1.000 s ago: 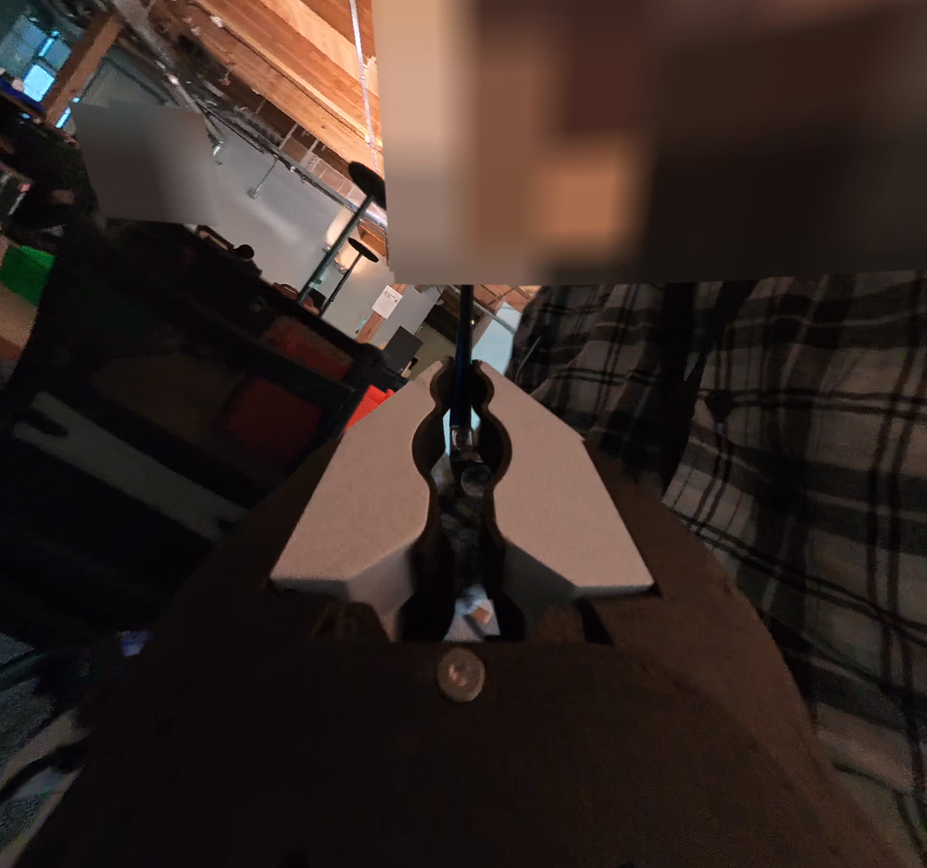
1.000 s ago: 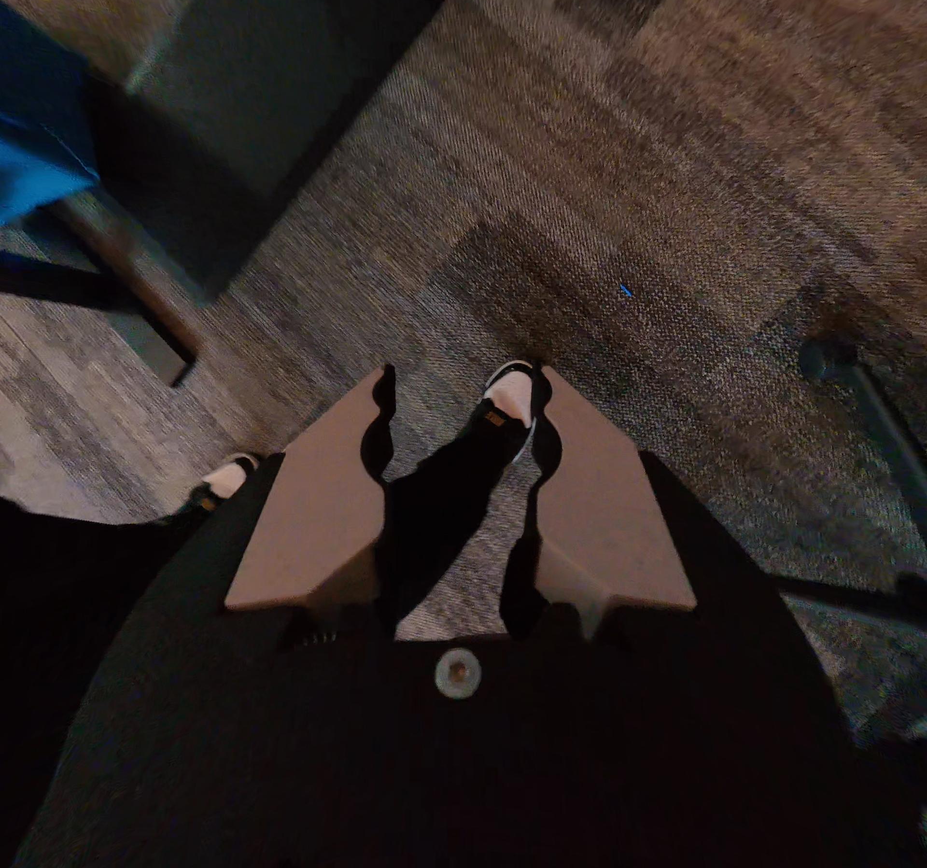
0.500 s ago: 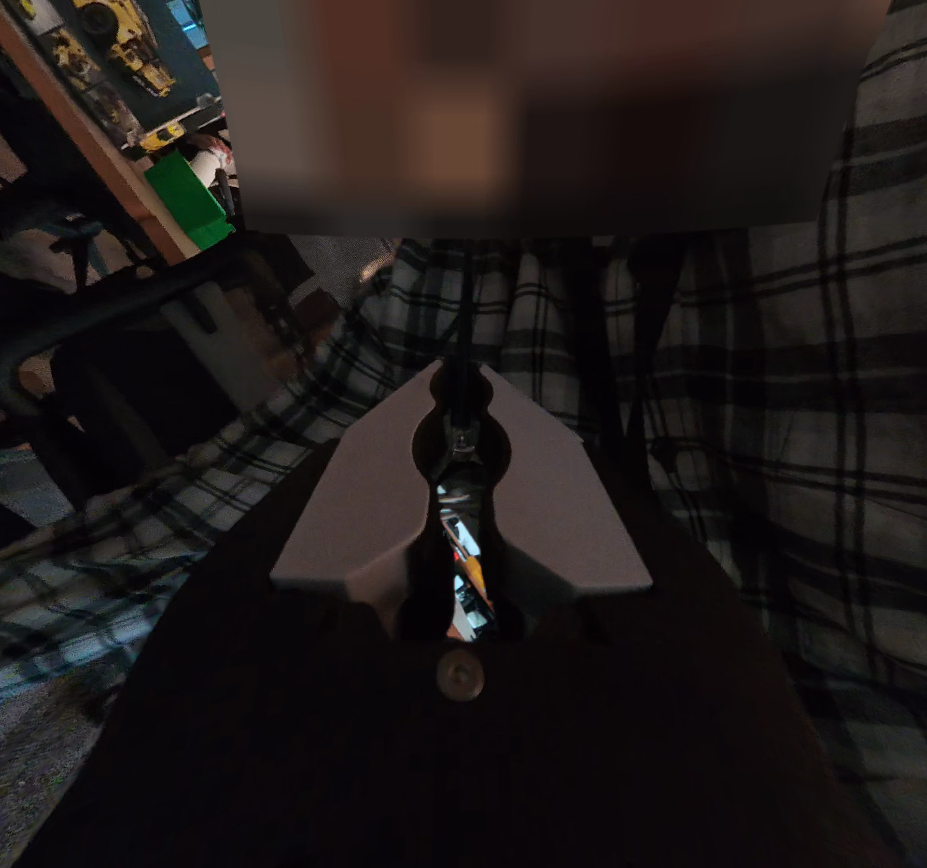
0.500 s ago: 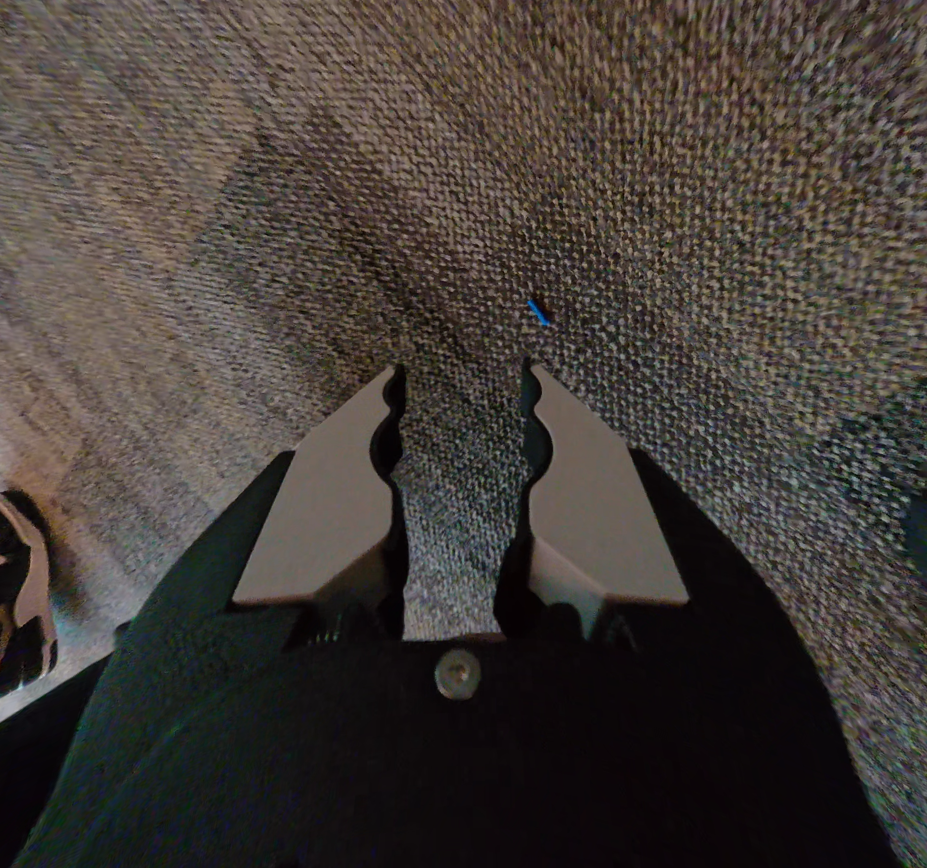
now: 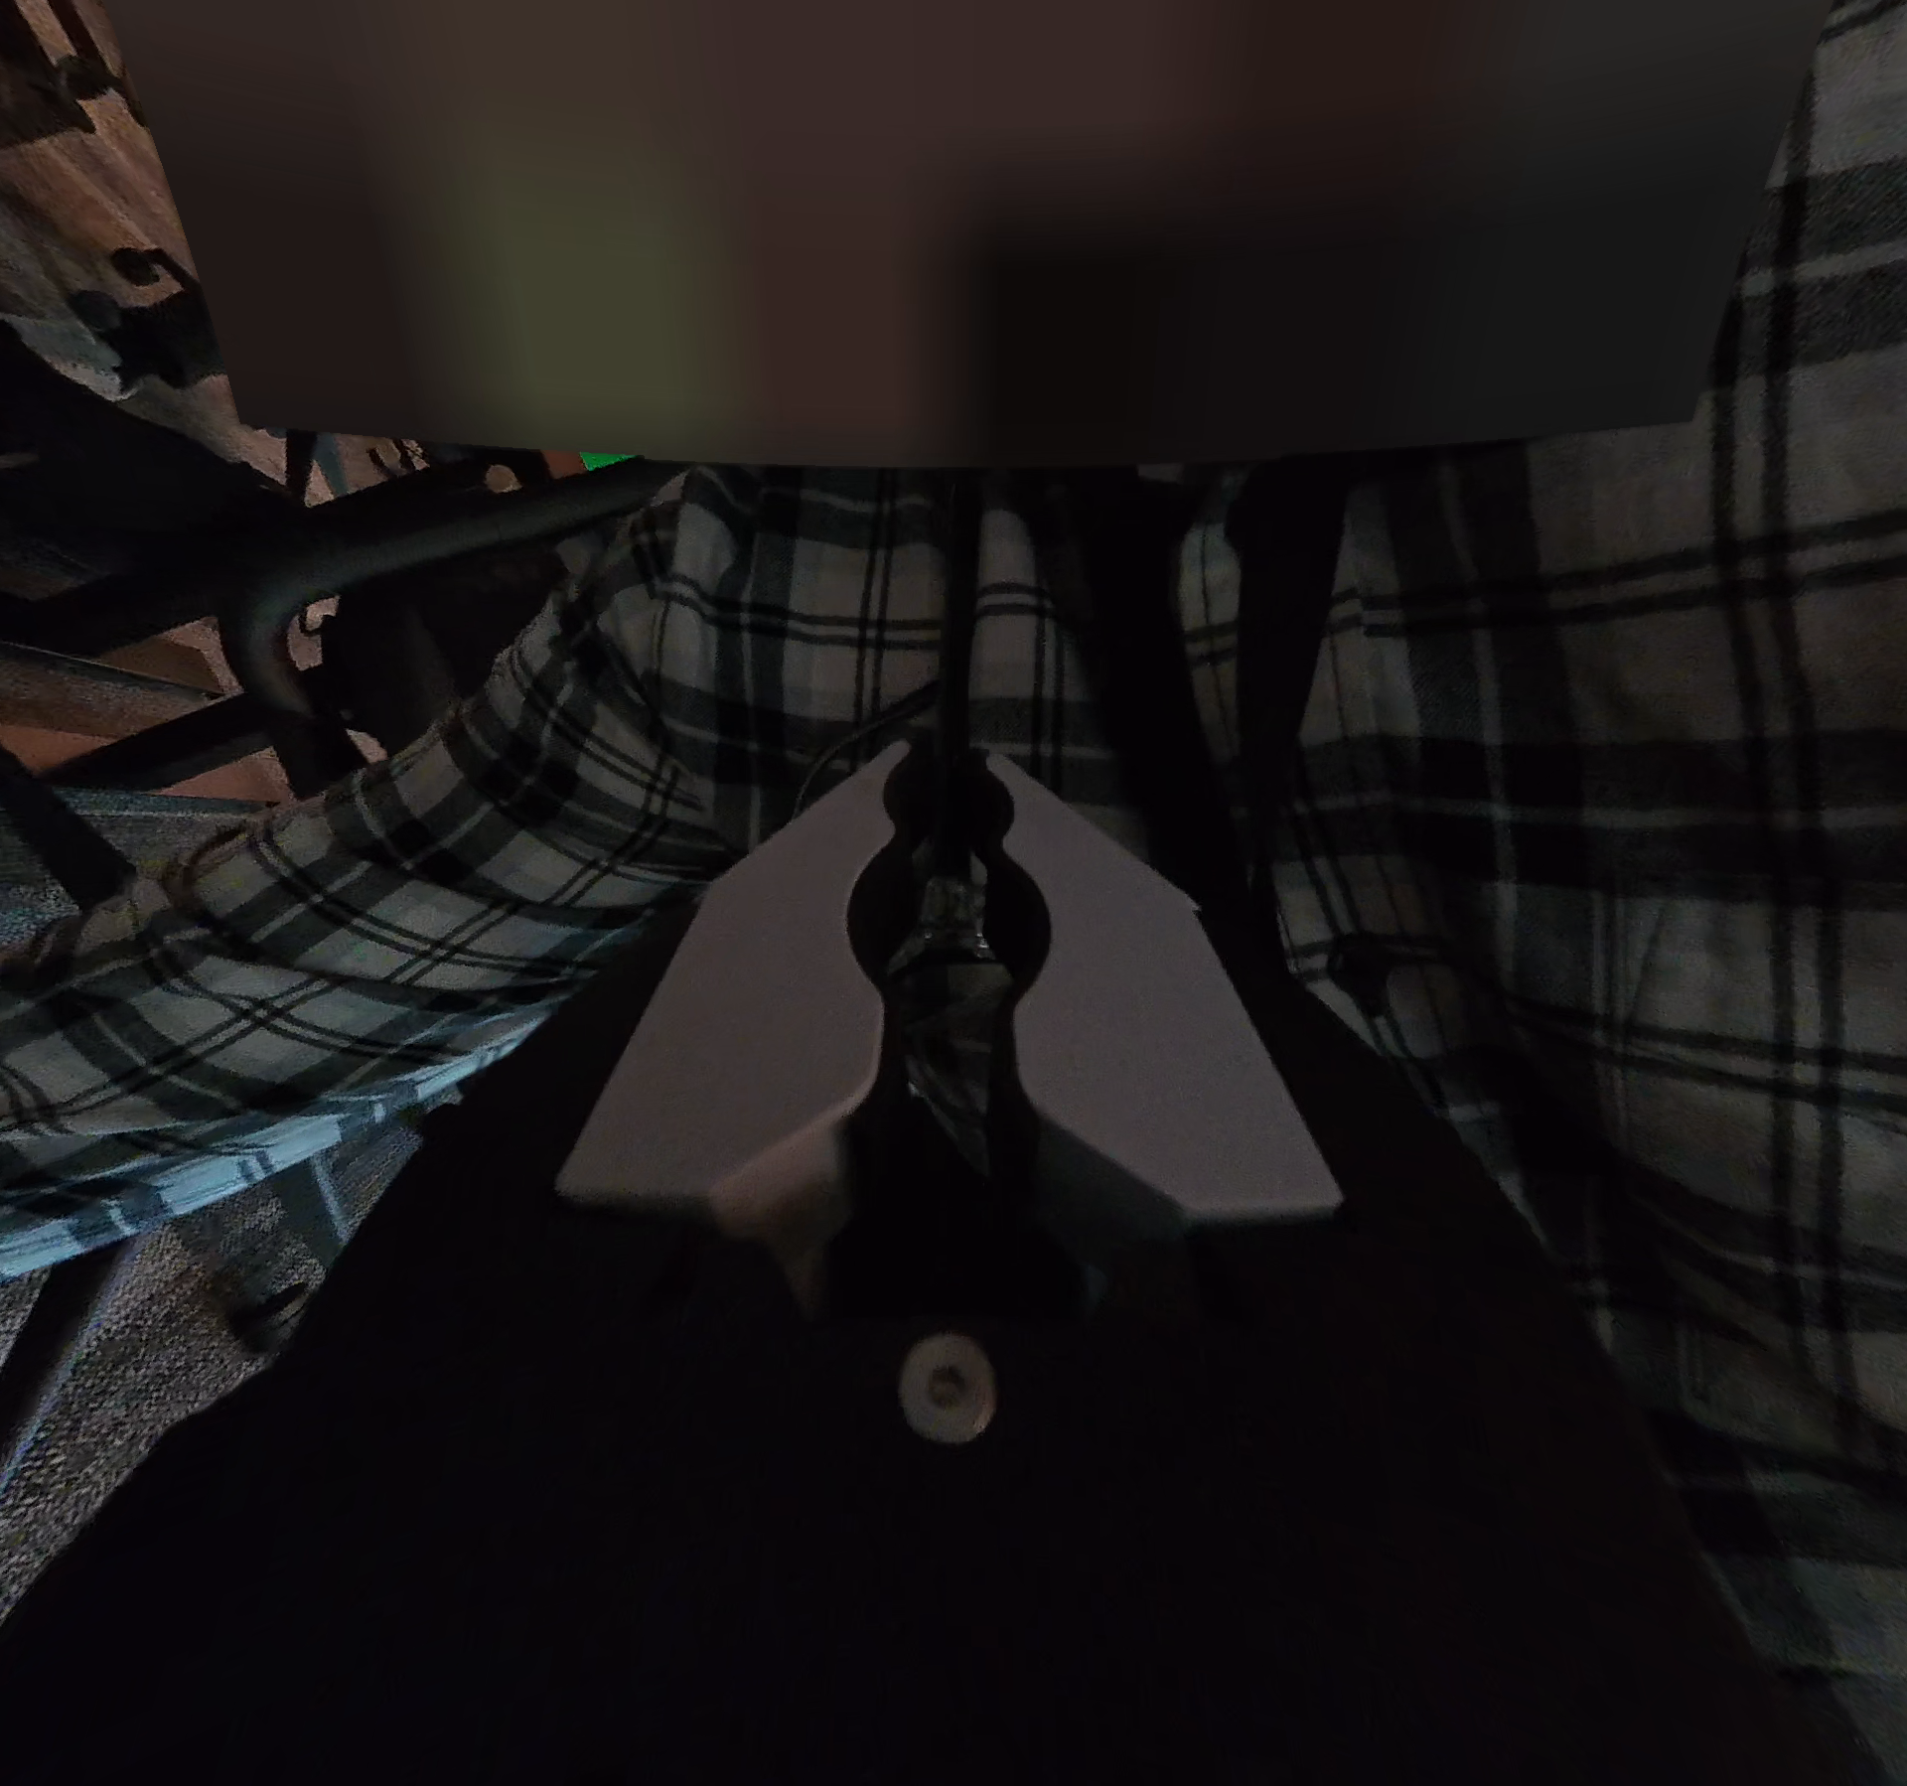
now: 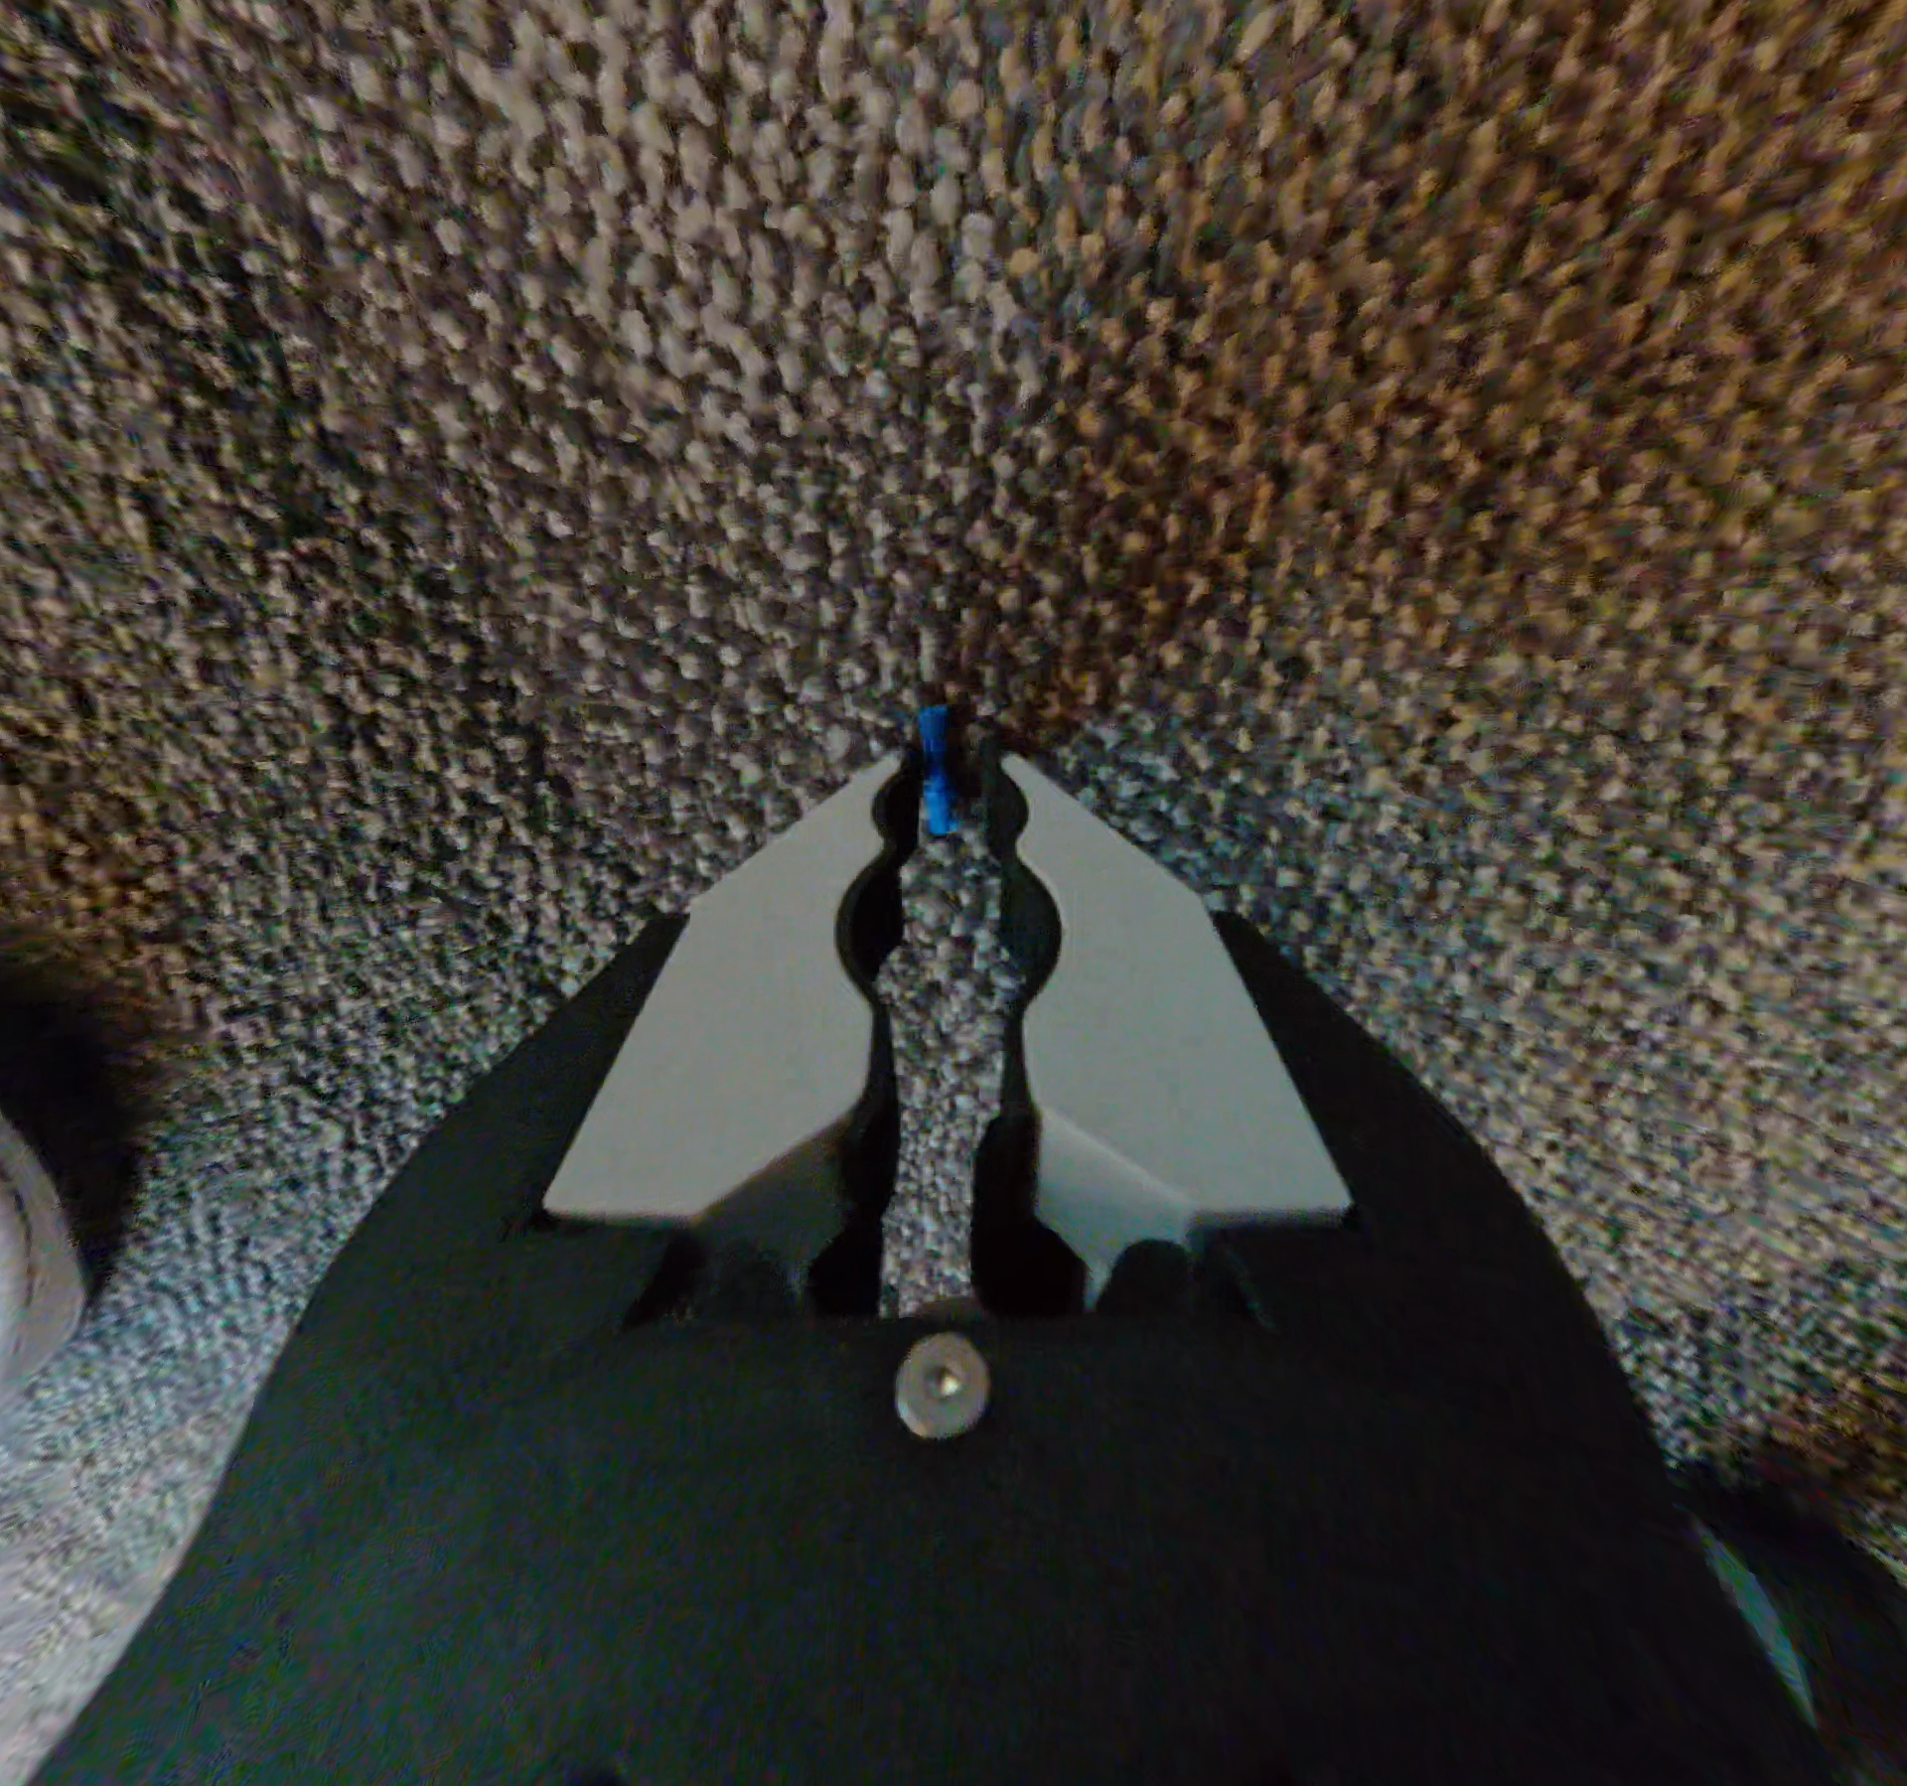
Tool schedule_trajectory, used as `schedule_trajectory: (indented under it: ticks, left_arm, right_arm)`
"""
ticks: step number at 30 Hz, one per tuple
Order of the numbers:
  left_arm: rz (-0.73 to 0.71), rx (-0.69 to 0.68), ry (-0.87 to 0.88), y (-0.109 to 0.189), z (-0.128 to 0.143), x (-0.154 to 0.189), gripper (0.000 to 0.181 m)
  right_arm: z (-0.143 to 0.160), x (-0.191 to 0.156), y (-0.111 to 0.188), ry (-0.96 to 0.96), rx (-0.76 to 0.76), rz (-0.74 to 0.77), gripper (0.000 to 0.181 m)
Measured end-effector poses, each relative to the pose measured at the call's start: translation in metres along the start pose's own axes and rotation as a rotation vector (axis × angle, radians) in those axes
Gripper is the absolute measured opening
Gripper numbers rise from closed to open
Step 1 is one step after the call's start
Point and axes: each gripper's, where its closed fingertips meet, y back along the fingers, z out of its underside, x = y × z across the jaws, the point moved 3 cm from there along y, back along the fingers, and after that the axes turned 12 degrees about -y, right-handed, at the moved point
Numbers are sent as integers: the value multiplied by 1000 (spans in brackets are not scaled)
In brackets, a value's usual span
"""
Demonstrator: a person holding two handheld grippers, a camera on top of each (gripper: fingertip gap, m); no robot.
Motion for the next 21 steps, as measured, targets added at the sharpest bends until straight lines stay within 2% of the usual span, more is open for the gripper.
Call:
schedule_trajectory:
  ticks: [2, 6, 9, 11, 13, 17, 21]
  left_arm:
    - [1, 8, 3, -2, -2, -3, 3]
    - [13, 9, -5, -12, -6, -2, 3]
    - [32, 12, -14, -25, -12, 4, 3]
    - [57, 14, -19, -39, -17, 14, 3]
    - [93, 14, -28, -55, -24, 26, 3]
    - [175, 8, -60, -94, -44, 59, 3]
    - [239, -10, -112, -131, -67, 101, 3]
  right_arm:
    - [2, 2, 1, -28, 20, -7, 2]
    - [4, 9, 9, -230, 22, -139, 1]
    - [-10, 11, 46, -518, 161, -334, 1]
    - [-27, 12, 93, -662, 306, -469, 1]
    - [-46, 15, 149, -710, 438, -542, 1]
    - [-80, 9, 268, -677, 601, -619, 1]
    - [-107, -14, 378, -552, 657, -637, 1]
